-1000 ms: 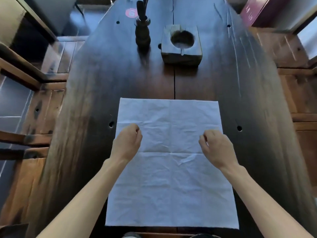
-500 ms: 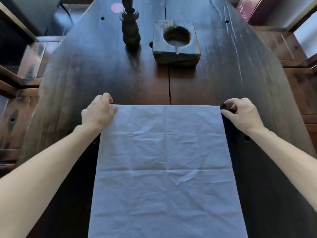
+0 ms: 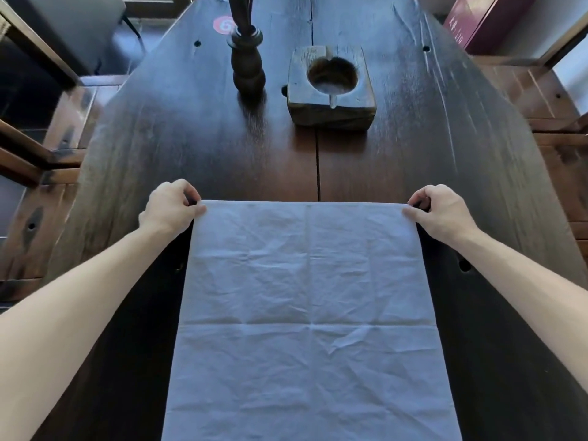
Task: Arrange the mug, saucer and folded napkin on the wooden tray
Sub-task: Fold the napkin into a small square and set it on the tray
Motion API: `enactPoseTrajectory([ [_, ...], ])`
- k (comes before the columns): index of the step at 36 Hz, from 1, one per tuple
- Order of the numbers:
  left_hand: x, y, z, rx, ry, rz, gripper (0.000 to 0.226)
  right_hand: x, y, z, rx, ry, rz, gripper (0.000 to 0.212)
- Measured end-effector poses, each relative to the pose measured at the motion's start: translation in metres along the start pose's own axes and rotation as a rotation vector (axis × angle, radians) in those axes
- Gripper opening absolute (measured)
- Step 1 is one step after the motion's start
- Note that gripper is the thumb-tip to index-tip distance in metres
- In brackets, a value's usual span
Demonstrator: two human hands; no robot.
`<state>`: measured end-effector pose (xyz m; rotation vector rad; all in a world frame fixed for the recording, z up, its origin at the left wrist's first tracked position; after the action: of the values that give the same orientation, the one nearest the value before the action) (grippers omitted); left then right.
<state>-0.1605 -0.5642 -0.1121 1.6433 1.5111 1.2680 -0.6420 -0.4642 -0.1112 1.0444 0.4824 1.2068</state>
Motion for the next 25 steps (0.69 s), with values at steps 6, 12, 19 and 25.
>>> enactPoseTrajectory([
  [6, -0.007, -0.001, -0.003, 0.022, 0.001, 0.071, 0.025, -0.007, -0.001, 0.002, 0.024, -0.025, 0.049, 0.019],
  [12, -0.010, -0.003, -0.007, -0.029, -0.052, 0.118, 0.022, -0.007, -0.002, 0.004, 0.056, -0.002, 0.091, 0.014],
  [19, 0.001, 0.020, -0.031, 0.043, -0.156, 0.090, 0.006, 0.002, 0.014, 0.018, 0.017, 0.050, 0.018, 0.009],
  [25, 0.005, 0.047, -0.047, 0.082, -0.230, -0.020, 0.006, 0.007, 0.044, 0.033, -0.060, 0.051, -0.071, 0.009],
])
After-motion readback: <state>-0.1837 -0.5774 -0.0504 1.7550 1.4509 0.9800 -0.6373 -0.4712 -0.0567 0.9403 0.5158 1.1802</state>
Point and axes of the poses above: each hand's wrist, its own x-axis away from the middle knuckle, its own y-axis out of the back of the hand, z = x × y, the point moved 9 cm from there along -x, towards the middle knuckle, and after that the axes turned 3 degrees about -x, right-handed, at the moved point
